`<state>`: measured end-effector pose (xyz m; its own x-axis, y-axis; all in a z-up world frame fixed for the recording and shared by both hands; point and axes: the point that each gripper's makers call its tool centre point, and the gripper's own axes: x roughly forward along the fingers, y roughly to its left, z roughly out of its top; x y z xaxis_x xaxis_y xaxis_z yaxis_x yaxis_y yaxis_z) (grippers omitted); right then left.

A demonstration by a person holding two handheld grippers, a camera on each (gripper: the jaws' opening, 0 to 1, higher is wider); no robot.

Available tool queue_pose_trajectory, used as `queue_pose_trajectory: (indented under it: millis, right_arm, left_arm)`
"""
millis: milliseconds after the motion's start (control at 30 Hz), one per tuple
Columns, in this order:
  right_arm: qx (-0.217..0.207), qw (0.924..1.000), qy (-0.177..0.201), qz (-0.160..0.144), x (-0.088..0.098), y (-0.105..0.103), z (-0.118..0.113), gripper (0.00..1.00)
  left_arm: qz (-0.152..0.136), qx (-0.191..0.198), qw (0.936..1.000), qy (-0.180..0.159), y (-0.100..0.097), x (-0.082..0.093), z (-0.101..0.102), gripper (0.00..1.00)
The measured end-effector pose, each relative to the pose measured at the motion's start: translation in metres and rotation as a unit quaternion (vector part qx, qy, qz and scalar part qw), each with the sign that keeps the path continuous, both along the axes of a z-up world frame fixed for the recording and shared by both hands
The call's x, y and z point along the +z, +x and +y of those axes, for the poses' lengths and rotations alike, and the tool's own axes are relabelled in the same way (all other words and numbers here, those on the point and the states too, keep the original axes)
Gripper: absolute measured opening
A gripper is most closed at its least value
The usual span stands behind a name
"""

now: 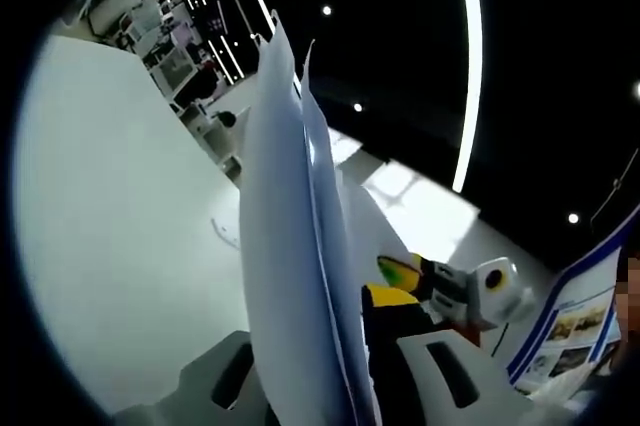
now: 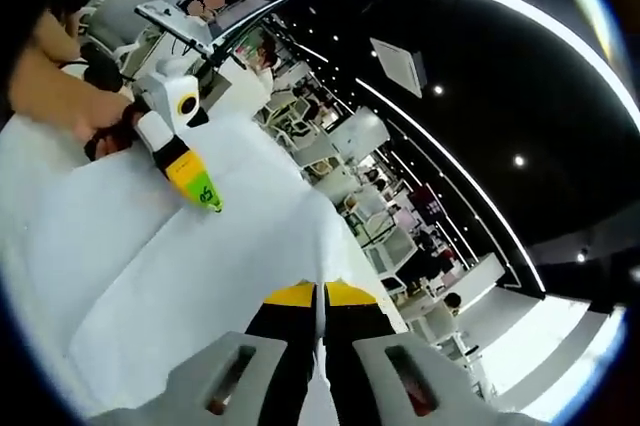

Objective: Organize the stack of printing papers by aligning and flattening the scattered papers on the table

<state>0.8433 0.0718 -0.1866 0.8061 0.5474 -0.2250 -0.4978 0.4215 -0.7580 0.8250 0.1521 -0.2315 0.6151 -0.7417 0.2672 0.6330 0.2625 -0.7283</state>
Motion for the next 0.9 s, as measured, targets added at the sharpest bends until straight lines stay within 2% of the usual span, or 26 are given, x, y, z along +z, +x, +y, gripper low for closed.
queue_pose_trajectory:
  millis: [467, 700, 800, 900]
  right_arm:
    - [0.005, 0.9999, 0.009, 0.006, -0.0003, -0.0044, 0.0037, 0.00]
    - [0.007, 0.9996, 0.019, 0.019, -0.0034, -0.0062, 0.0092, 0.00]
    - [0.002, 0.9991, 0.031, 0.029, -0.0050, -0.0042, 0.0097, 0.00]
    - [-0.007, 0.9972, 0.058, 0.048, -0.0055, -0.0019, 0.0095, 0.00]
  left_arm:
    - [0.002, 0.000, 1.0000, 0.002, -0.0005, -0.0014, -0.0010, 0.19]
    - [0.003, 0.001, 1.0000, 0.002, 0.0005, -0.0020, -0.0006, 0.19]
    - [0.003, 0.001, 1.0000, 0.003, 0.0009, -0.0022, -0.0006, 0.19]
    - [0.003, 0.001, 1.0000, 0.002, 0.0020, -0.0021, 0.0000, 0.19]
